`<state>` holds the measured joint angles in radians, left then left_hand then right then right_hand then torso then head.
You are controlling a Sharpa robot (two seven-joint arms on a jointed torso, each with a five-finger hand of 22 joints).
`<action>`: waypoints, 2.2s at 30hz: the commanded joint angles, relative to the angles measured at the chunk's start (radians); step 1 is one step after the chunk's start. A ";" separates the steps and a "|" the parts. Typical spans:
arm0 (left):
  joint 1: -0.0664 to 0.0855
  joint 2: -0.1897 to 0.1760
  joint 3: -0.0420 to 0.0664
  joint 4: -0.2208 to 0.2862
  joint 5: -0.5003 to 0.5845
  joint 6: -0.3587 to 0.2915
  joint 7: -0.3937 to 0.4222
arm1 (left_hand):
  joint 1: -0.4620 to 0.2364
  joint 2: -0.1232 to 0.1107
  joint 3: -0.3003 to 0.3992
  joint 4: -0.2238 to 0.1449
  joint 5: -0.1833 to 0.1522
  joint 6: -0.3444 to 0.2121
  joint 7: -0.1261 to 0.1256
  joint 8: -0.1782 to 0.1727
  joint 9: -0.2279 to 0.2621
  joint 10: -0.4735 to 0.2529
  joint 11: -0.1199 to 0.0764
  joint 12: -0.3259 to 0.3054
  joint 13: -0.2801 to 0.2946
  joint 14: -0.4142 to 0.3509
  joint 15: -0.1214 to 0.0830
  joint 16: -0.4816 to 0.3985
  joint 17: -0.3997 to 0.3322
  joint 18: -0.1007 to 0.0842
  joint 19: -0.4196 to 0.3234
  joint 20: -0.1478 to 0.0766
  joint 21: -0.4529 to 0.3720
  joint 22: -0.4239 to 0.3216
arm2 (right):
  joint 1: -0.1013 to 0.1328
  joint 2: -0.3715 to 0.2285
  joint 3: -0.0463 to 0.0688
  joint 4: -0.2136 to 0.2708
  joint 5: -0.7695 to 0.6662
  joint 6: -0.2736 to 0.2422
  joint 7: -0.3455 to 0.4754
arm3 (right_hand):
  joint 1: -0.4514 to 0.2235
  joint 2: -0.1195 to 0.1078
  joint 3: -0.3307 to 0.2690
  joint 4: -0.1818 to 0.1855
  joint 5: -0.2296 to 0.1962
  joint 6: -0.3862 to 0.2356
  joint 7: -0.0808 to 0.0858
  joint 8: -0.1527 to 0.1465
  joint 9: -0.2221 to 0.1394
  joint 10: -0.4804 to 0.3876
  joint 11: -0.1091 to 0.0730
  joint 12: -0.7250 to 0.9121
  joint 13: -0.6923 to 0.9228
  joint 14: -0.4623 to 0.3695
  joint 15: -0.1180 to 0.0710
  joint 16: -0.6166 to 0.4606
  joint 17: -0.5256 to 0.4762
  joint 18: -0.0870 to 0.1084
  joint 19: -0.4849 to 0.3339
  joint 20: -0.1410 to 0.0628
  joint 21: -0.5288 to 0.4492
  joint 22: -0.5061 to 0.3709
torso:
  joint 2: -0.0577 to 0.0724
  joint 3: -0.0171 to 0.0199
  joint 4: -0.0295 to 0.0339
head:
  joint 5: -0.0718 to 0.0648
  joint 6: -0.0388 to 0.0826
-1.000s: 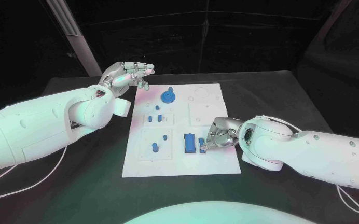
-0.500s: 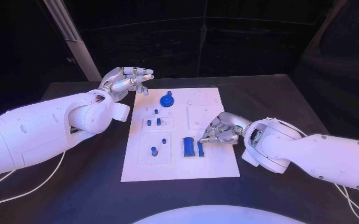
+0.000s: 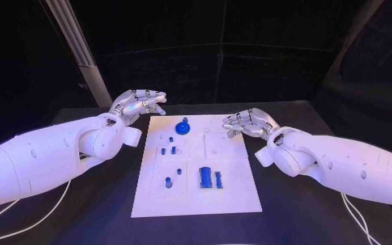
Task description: Assemble the parts on the task board
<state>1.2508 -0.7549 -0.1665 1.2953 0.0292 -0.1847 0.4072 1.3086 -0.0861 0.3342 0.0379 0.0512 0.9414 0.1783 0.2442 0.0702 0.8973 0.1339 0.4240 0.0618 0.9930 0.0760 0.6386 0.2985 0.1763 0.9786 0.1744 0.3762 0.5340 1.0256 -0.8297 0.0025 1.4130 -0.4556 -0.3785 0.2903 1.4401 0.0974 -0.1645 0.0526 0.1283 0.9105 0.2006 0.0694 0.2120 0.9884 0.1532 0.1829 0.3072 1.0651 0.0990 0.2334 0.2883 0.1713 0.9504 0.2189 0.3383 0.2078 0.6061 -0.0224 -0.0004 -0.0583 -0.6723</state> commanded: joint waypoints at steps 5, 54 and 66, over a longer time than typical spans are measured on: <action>-0.023 0.044 0.000 -0.083 0.062 0.068 0.052 | 0.013 0.014 -0.040 0.014 -0.002 -0.004 -0.011 -0.050 -0.004 0.024 0.025 -0.117 -0.001 -0.027 0.042 -0.236 -0.091 0.002 -0.099 0.051 -0.149 -0.123 | 0.004 0.095 0.018 -0.170 0.224 0.062 0.205 | -0.054 0.029 -0.004 -0.084 -0.003 0.010 -0.002 -0.005 -0.066 0.047 -0.001 -0.055 -0.179 0.083 0.009 -0.127 -0.141 0.014 0.098 -0.002 -0.129 -0.101 | -0.027 0.0059 0.0000 | 0.012 0.043; -0.201 -0.025 0.167 0.275 -0.029 -0.585 0.113 | -1.146 0.086 -0.334 -0.038 -0.051 -0.826 -0.178 -0.244 -0.070 -0.782 -0.134 -0.424 -0.062 -0.873 -0.076 -0.639 -0.298 -0.176 -0.874 -0.174 -0.376 -0.534 | 0.024 0.050 -0.002 0.157 0.456 -0.392 0.230 | -1.267 -0.097 0.164 -0.053 -0.128 -0.791 -0.201 -0.069 -0.212 -0.854 -0.153 -0.183 -0.307 -0.912 -0.099 -0.233 -0.288 -0.171 -0.811 -0.219 -0.338 -0.208 | -0.062 0.0224 0.0004 | 0.058 0.072; -0.201 -0.025 0.167 0.275 -0.029 -0.585 0.113 | -1.233 0.086 -0.334 -0.038 -0.051 -0.941 -0.178 -0.244 -0.070 -0.897 -0.134 -0.424 -0.062 -0.993 -0.076 -0.639 -0.298 -0.176 -0.979 -0.174 -0.376 -0.534 | 0.024 0.050 -0.002 0.157 0.456 -0.392 0.230 | -1.359 -0.097 0.164 -0.053 -0.128 -0.910 -0.201 -0.069 -0.212 -0.988 -0.153 -0.183 -0.307 -0.994 -0.099 -0.233 -0.288 -0.171 -0.950 -0.219 -0.338 -0.208 | -0.062 0.0224 0.0004 | 0.058 0.072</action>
<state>1.0484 -0.7797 -0.0013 1.5685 0.0145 -0.7628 0.4960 0.0878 0.0000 0.0057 -0.0001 0.0038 0.0176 0.0007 0.0044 0.0016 0.0177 -0.0001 0.0035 0.0016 0.0181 -0.0005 0.0068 0.0013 0.0061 0.0116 0.0000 0.0046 0.0017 1.0477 -0.7797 -0.0006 1.5682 0.0009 -0.7627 0.5051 0.0962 -0.0005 -0.0064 0.0002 0.0057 0.0200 0.0003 0.0040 0.0013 0.0474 -0.0002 0.0036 0.0017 0.0839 -0.0001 0.0048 0.0010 0.0067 0.0502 0.0002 0.0046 0.0015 0.5441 0.0001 0.0001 0.0001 -0.5998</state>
